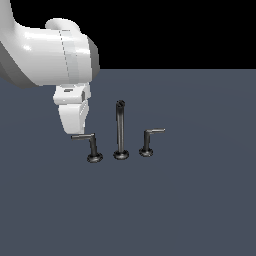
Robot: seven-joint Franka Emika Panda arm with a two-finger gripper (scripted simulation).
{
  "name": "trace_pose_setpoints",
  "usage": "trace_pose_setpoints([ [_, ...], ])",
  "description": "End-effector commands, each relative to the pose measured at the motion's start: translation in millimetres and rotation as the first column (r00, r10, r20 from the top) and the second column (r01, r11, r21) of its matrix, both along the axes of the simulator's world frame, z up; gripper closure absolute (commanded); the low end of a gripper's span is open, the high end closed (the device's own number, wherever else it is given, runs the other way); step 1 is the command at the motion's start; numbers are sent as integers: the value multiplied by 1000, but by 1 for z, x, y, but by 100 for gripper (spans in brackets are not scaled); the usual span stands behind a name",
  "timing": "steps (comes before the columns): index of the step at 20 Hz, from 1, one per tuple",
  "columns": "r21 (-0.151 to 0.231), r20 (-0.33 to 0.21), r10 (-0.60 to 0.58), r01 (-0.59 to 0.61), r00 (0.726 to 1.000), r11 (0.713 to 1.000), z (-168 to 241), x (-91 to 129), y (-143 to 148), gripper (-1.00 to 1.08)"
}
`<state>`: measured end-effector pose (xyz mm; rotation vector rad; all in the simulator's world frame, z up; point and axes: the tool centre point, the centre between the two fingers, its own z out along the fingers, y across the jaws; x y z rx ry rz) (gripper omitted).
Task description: Turn on the faucet by rotating a designated handle.
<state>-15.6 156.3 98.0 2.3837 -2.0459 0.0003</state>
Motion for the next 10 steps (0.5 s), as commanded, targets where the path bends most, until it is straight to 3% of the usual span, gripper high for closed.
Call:
trace_pose_setpoints([
  [1, 0, 0, 0, 0, 1000, 1000, 0, -4, 1, 108],
  [10, 0, 0, 0, 0, 1000, 1000, 0, -36, 11, 108],
])
